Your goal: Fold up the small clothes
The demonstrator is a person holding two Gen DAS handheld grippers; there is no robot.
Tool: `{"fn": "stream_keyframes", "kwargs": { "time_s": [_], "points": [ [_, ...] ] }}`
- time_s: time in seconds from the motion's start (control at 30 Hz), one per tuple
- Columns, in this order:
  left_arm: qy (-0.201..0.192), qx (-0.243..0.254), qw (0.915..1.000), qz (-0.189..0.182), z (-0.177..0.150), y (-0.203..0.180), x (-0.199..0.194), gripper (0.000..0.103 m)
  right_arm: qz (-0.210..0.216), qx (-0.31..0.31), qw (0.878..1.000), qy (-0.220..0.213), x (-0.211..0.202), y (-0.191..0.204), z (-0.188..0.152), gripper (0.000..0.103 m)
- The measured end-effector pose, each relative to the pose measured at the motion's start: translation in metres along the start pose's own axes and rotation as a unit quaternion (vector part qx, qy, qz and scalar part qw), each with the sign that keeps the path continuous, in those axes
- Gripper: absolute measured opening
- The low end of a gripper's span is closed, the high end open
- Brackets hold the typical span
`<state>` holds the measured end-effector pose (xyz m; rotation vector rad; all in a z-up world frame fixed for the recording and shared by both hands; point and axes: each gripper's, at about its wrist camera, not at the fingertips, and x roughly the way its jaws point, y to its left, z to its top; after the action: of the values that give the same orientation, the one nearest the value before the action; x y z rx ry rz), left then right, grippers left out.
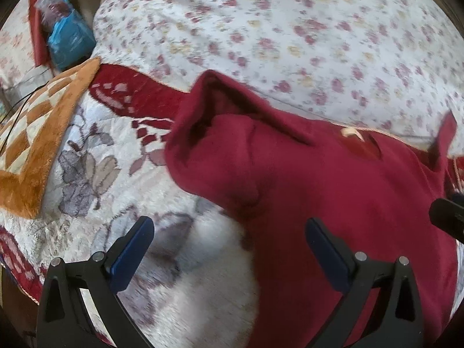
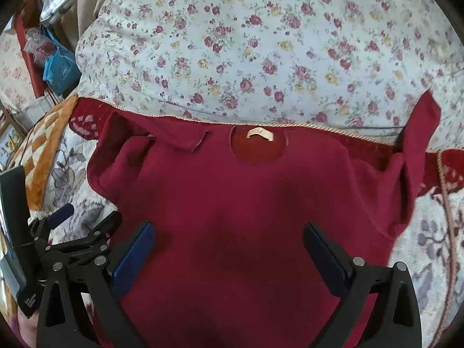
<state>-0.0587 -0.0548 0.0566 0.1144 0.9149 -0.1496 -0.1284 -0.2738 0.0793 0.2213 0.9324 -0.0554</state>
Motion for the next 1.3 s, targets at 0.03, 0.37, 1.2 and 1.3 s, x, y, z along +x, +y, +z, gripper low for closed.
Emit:
{"fn": "stream_keyframes", "kwargs": {
  "time_s": [0.03,0.37,1.2,1.3],
  "points": [
    [0.001,-0.014,0.9999,0.004,0.004,0.008,0.004,0.103,0.007,0.003,1.000,0.002,0.006,0.001,0.003,0.103],
    [0.033,-0.095,0.9938,0.048,0.025,0.059,0.047,0.103,0.044,-0.032,0.998,0.012,0.084,0.039,0.045,0.098],
    [0.049,-0.091,0.9909,0.086,0.026,0.077,0.067,0.103,0.111,0.055,0.992,-0.037,0.115,0.027,0.112,0.006],
    [0.047,-0.087,0.9906,0.095,0.026,0.075,0.064,0.103,0.123,0.050,0.988,-0.079,0.062,0.011,0.110,0.006]
  ]
}}
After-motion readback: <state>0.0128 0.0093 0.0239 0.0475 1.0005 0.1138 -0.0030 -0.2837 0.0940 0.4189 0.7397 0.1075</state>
